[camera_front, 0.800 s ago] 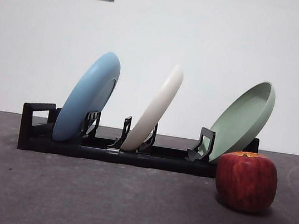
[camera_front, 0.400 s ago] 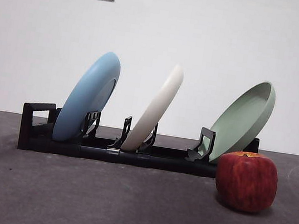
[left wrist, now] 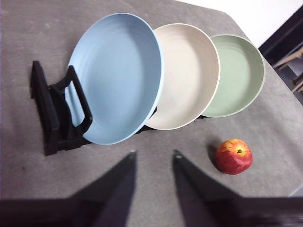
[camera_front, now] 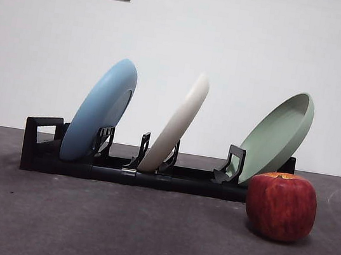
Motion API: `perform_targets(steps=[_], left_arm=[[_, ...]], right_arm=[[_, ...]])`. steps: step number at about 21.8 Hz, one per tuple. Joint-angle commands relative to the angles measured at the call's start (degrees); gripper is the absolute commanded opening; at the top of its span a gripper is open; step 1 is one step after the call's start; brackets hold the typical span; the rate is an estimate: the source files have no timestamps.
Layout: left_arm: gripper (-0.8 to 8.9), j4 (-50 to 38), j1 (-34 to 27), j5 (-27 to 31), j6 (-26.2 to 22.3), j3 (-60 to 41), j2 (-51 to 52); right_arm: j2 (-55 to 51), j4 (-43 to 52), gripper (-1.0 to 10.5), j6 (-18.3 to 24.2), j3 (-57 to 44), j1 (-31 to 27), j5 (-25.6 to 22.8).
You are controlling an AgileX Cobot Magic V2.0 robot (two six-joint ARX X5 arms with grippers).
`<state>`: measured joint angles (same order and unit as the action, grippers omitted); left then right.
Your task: Take the blue plate from the plate rack,put the plate on the table,take the apple from the table,put the apple in the plate
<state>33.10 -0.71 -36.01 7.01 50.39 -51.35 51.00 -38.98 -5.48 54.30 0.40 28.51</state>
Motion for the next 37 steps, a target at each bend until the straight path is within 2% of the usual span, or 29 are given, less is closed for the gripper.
perform_targets(steps=[1,4,6,10,18,23,29,30,32,33,37], left_arm=[[4.23,-0.5,0.9,-0.4,-1.0,0.7,-1.6],[4.22,-6.1,3.0,0.2,-0.5,0.7,-3.7],[4.22,-9.5,4.5,2.8,1.8,2.0,-5.5],[4.22,-8.6,8.6,5.2,1.5,12.1,-15.0],[4.08,-1.7,15.9,13.7,-1.2,32.2,-37.1],[4.08,-2.2,18.1,16.5,-1.2,34.3,-44.7],[3.94,-2.7,18.3,16.5,-1.2,34.3,-47.9],[3.17,-3.1,18.3,16.4,-1.2,34.3,-47.9],[0.51,-3.4,18.3,16.2,-1.3,34.3,-47.9],[-0.16,-3.5,18.3,16.1,-1.5,34.3,-47.9],[-0.09,-3.5,18.4,16.0,-2.8,34.3,-47.9]], right_arm=[[0.3,0.0,4.4,0.9,0.3,0.1,0.1],[0.3,-0.1,4.4,0.8,0.3,0.1,0.1],[0.3,-0.1,4.4,0.7,0.3,0.1,0.1],[0.3,-0.1,4.4,0.4,0.3,0.2,0.1],[0.3,-0.1,4.4,0.4,0.3,0.1,0.0],[0.3,-0.1,4.4,0.4,0.3,0.1,-0.1],[0.3,-0.1,4.4,0.4,0.3,0.1,-0.1],[0.3,-0.1,4.4,0.4,0.3,0.1,-0.1],[0.3,-0.1,4.4,0.4,0.3,0.1,-0.4],[0.3,-0.1,4.4,0.4,0.3,0.1,-0.4],[0.3,-0.1,4.4,0.4,0.3,0.1,-0.4]])
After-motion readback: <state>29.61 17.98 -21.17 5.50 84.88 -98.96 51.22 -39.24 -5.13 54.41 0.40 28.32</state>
